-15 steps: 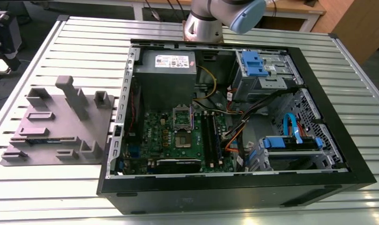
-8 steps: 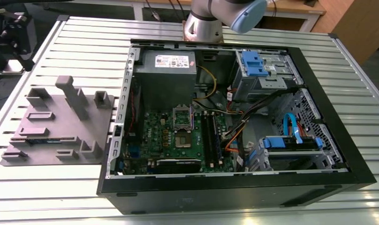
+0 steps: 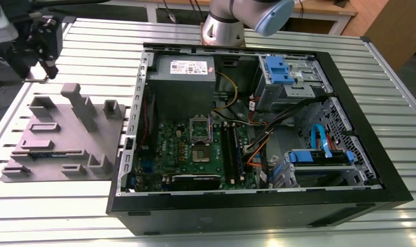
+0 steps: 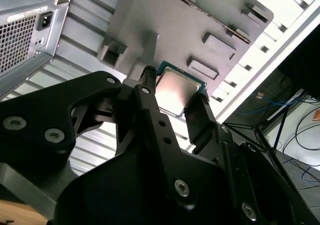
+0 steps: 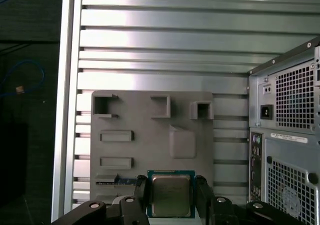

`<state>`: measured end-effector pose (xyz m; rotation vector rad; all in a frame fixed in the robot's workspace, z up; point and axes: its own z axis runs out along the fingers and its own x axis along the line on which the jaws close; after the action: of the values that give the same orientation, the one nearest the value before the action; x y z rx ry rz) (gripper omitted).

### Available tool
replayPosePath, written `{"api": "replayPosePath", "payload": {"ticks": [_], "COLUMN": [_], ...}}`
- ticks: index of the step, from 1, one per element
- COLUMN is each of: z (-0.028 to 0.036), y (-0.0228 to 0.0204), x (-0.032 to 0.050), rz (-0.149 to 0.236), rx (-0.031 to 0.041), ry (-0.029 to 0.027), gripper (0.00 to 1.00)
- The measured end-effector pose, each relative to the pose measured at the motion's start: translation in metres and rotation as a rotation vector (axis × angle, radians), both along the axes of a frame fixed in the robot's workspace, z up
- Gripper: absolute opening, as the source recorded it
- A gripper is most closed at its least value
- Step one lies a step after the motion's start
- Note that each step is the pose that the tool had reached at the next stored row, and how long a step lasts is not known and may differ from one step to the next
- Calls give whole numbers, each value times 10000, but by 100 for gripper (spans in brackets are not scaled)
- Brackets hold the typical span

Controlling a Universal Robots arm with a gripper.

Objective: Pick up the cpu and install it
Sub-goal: 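Pick up the cpu and move it towards the insertion slot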

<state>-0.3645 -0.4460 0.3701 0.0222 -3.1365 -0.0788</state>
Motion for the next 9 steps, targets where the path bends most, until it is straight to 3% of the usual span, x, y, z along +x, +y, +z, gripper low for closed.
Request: {"api": "replayPosePath", "payload": {"ticks": [9], "z": [0], "y": [0], "x": [354], "rz": [1], "rx": [0], "ry": [66], "gripper": [48]}}
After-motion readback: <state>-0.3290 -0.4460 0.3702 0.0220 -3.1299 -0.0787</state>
